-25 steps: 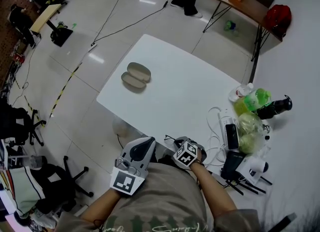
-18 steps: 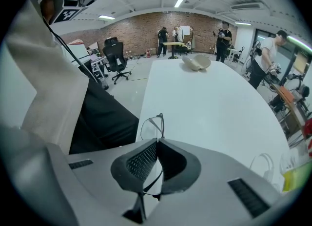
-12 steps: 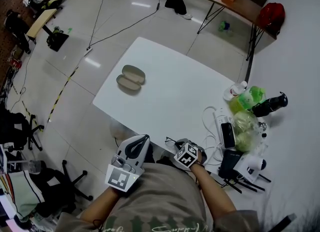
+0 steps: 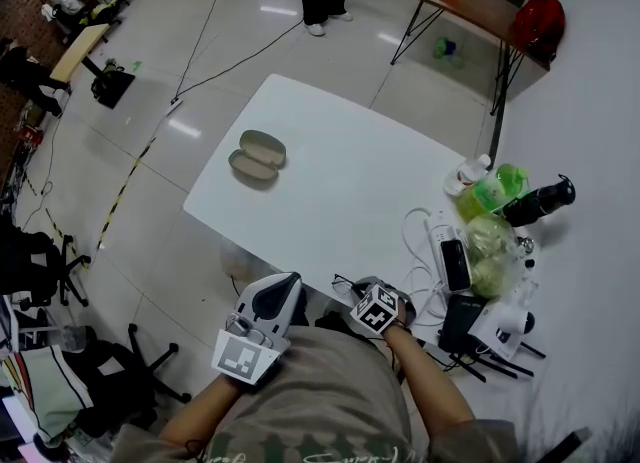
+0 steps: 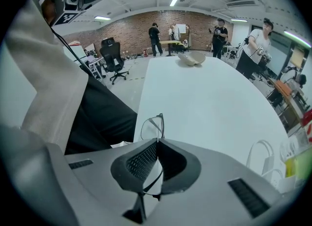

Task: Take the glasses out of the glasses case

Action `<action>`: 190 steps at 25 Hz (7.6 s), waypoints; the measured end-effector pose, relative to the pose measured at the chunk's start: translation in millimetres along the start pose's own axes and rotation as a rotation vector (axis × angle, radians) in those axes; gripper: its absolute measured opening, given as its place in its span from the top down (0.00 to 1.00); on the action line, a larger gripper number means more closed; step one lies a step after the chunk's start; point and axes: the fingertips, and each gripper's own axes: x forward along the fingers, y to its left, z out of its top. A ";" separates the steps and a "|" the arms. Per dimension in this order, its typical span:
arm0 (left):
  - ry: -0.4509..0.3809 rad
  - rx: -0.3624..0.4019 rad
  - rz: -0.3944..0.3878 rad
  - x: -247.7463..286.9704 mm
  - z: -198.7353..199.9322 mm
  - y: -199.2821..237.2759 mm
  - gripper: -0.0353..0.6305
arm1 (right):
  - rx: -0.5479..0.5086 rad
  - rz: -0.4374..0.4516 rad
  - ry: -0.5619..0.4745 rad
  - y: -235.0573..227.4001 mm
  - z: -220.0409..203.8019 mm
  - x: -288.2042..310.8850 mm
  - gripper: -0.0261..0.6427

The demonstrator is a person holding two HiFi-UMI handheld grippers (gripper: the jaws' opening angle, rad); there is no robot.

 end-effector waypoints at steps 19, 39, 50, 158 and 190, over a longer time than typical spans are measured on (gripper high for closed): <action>0.047 -0.043 -0.053 4.1 -11.5 -10.5 0.93 | 0.017 0.020 0.038 -0.2 -28.1 2.0 0.93; 0.051 -0.052 -0.069 5.9 -17.1 -17.6 0.93 | 0.029 0.000 0.045 -1.7 -47.1 -12.8 0.93; 0.058 -0.037 -0.092 11.9 -16.3 -26.0 0.93 | 0.020 -0.008 0.058 1.0 -57.9 -17.1 0.93; 0.100 -0.172 -0.328 -133.8 -80.1 -0.5 0.93 | 0.518 -0.444 -0.600 177.5 94.4 -156.6 0.93; 0.007 -0.044 -0.384 -196.8 -43.2 -110.4 0.93 | 0.394 -0.720 -1.009 257.5 119.9 -269.0 0.93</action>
